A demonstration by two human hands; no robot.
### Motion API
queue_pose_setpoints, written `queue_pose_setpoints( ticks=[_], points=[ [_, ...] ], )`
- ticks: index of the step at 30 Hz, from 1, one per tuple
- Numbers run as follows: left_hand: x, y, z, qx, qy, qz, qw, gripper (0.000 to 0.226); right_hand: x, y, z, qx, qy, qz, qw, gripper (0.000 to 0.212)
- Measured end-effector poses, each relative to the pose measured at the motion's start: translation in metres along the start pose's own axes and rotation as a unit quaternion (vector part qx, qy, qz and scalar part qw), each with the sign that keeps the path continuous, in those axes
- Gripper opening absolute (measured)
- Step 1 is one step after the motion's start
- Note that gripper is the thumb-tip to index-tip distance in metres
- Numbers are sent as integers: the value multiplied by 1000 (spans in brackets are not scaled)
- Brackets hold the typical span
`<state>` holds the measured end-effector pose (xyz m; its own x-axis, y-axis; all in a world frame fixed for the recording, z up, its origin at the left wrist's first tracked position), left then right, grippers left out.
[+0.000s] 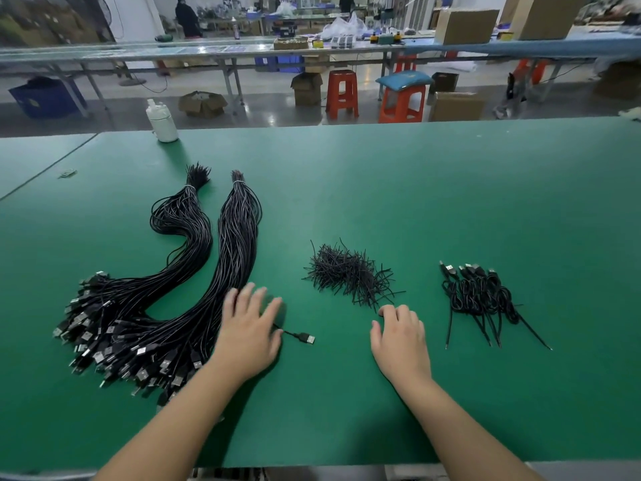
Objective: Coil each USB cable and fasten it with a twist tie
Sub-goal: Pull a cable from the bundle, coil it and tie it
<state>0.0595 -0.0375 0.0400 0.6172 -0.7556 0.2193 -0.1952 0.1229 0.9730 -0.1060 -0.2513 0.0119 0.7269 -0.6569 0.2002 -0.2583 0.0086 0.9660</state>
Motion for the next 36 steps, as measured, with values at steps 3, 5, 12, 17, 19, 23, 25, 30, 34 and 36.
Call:
queue_pose_setpoints(
  ticks=[3, 5, 12, 17, 19, 23, 25, 30, 34, 36],
  points=[
    [10, -5, -63, 57, 136, -68, 987, 84, 0, 0, 0, 0, 2, -3, 1000, 25],
    [9, -19, -94, 33, 188, -115, 975, 81, 0, 1, 0, 0, 1, -1, 1000, 25],
    [4, -31, -109, -6, 221, -93, 971, 62, -3, 9, -12, -2, 41, 10, 999, 19],
    [14, -35, -114, 12, 226, -82, 971, 62, -19, 10, -86, 86, 191, -72, 975, 26],
    [18, -36, -117, 13, 239, -83, 967, 61, -25, 6, -125, 105, 242, -113, 958, 39],
    [29, -41, -124, 8, 254, -87, 963, 60, -7, -3, -175, 89, 242, -180, 949, 64],
    [35, -42, -127, -2, 256, -86, 963, 60, 2, -12, -189, 46, 227, -208, 950, 57],
    [39, -46, -132, -17, 267, -76, 961, 59, 11, -25, -205, -10, 213, -214, 953, 36],
    [40, -47, -135, -25, 270, -64, 961, 59, 13, -24, -207, -10, 222, -218, 950, 19],
    [40, -46, -134, -23, 270, -62, 961, 58, 7, -21, -208, -10, 240, -225, 944, 12]
  ],
)
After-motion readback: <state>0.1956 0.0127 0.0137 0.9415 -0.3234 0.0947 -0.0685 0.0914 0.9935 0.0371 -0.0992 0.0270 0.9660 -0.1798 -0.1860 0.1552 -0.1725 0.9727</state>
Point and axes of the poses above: each hand's wrist, its own x-axis towards the middle knuckle, its own y-axis out of the back of the hand, z = x × y, the point moved 9 cm from there along x, towards the middle knuckle, and after that the axes turned 5 degrees about -x, right-handed, at the moved point
